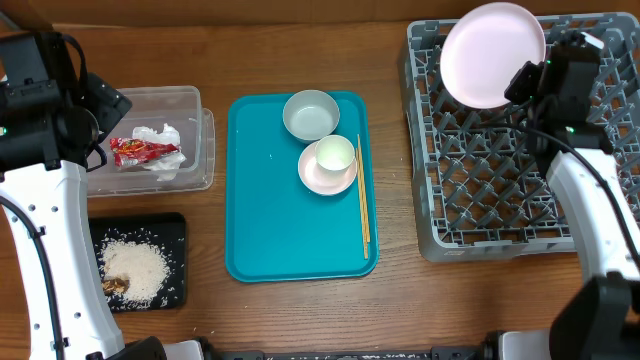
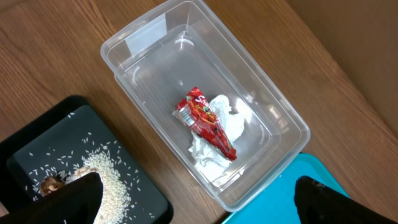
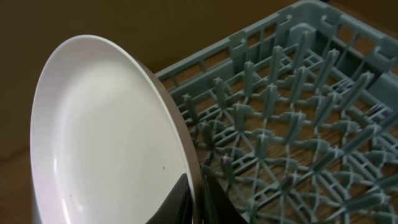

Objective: Sort waste into correct bins and load items into the dishwasher
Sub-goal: 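Lift the plate with the right gripper and stand it in the rack, then release the plate upright in the rack and open the right gripper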

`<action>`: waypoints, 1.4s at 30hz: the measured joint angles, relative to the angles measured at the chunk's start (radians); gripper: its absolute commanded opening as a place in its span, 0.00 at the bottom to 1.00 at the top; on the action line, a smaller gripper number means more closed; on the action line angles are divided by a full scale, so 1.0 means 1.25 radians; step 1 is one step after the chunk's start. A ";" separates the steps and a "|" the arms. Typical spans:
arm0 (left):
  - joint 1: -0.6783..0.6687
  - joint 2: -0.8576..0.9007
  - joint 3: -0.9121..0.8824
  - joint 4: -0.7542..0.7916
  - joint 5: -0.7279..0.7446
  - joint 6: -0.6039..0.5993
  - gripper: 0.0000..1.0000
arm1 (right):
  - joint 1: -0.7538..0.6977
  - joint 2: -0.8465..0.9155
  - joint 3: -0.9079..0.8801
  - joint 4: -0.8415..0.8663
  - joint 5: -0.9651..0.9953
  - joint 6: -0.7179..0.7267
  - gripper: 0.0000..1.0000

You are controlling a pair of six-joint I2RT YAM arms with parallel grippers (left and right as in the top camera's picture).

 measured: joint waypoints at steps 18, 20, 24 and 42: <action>0.000 0.000 0.000 0.000 0.000 0.000 1.00 | 0.001 0.064 0.001 0.143 0.138 -0.262 0.06; 0.000 0.000 0.000 0.000 0.000 0.000 1.00 | 0.001 0.081 0.001 0.153 0.140 -0.298 0.06; 0.000 0.000 0.000 -0.001 0.000 0.000 1.00 | 0.010 0.121 0.001 0.166 0.149 -0.351 0.06; 0.000 0.000 0.000 -0.001 0.000 0.000 1.00 | 0.145 0.124 0.001 0.245 0.302 -0.441 0.58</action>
